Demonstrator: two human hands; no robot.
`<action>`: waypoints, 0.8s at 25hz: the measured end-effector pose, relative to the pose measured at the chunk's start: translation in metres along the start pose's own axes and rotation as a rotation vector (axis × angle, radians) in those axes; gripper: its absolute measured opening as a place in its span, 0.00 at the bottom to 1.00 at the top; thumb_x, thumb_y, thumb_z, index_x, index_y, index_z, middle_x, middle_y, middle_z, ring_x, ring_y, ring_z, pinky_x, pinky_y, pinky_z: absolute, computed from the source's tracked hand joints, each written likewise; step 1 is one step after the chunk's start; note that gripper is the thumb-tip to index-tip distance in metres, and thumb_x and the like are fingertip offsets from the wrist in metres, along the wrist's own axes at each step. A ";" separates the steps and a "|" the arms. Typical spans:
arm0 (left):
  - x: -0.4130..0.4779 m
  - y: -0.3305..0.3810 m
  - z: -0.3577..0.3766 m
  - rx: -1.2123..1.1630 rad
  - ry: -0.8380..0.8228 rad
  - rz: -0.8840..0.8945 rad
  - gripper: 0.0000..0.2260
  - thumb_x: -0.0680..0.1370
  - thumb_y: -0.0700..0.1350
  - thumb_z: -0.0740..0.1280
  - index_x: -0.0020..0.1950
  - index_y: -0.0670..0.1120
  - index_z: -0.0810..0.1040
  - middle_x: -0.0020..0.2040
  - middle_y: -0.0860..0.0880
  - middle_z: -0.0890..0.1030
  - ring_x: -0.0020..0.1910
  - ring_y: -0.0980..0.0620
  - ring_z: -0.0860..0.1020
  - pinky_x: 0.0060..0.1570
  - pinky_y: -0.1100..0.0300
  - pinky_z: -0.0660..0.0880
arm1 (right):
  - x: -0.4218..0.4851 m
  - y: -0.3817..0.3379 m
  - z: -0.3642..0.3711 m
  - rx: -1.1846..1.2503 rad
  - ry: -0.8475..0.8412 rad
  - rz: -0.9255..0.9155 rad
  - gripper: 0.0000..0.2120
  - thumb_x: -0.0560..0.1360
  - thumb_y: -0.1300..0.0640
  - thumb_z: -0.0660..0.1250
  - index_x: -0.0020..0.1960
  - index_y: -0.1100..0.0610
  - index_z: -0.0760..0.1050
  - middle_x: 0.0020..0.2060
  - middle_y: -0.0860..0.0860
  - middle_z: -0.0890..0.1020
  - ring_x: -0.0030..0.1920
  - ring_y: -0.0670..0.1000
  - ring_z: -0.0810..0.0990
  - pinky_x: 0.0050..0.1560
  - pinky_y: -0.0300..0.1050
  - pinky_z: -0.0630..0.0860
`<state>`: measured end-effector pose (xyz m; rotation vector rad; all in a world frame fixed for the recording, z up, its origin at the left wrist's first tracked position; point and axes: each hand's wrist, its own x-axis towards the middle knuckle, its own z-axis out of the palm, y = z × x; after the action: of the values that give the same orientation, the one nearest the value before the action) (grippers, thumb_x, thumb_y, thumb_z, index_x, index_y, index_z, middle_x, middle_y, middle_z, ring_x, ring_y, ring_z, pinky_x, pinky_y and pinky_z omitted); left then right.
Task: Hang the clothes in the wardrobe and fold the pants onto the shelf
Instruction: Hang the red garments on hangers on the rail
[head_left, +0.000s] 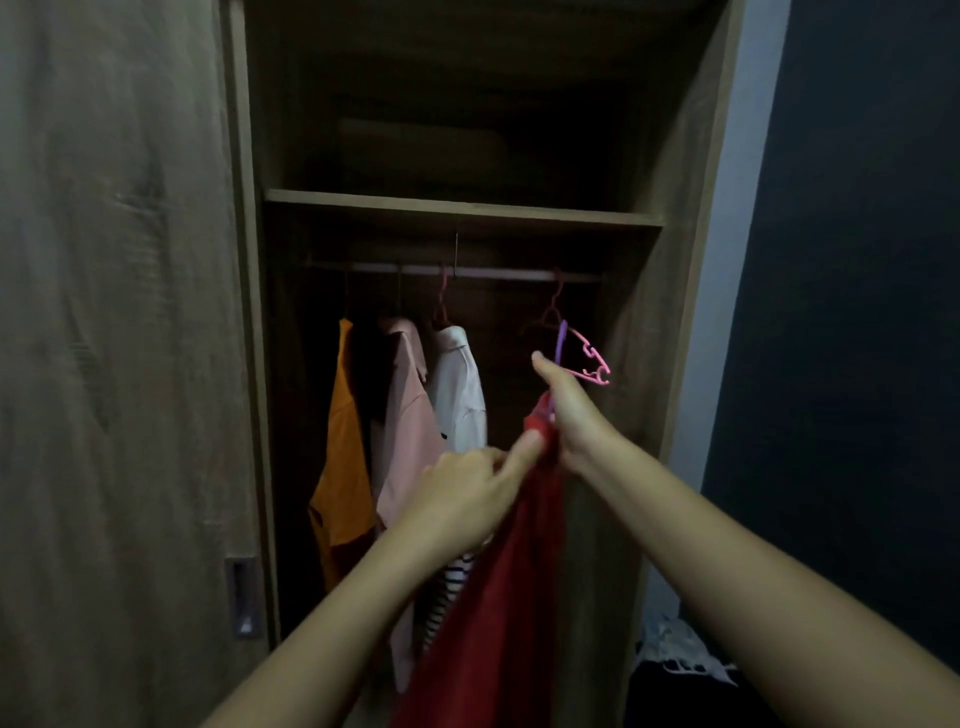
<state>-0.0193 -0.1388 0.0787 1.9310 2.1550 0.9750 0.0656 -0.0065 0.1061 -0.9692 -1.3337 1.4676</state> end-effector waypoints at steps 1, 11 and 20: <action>0.009 -0.002 -0.001 -0.059 0.043 -0.012 0.26 0.77 0.66 0.48 0.40 0.49 0.75 0.43 0.47 0.81 0.46 0.45 0.77 0.44 0.53 0.69 | 0.009 0.001 -0.005 -0.080 0.039 -0.026 0.23 0.66 0.42 0.70 0.52 0.57 0.74 0.35 0.51 0.73 0.32 0.48 0.71 0.31 0.42 0.67; 0.194 -0.053 0.040 0.199 0.364 0.018 0.17 0.77 0.46 0.59 0.65 0.48 0.74 0.59 0.41 0.78 0.56 0.40 0.76 0.48 0.53 0.72 | 0.126 -0.017 -0.043 -0.899 0.210 -0.341 0.09 0.71 0.58 0.63 0.49 0.56 0.80 0.44 0.56 0.82 0.48 0.57 0.80 0.50 0.46 0.75; 0.288 -0.101 0.071 0.166 0.329 -0.023 0.28 0.77 0.42 0.61 0.76 0.46 0.54 0.69 0.36 0.67 0.59 0.37 0.74 0.46 0.54 0.69 | 0.210 -0.055 -0.028 -1.060 0.172 -0.554 0.14 0.72 0.60 0.61 0.56 0.55 0.78 0.53 0.60 0.81 0.56 0.61 0.79 0.54 0.48 0.75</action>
<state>-0.1303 0.1543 0.0693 1.9239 2.5005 1.2220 0.0381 0.2034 0.1615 -1.1645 -2.0630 0.1814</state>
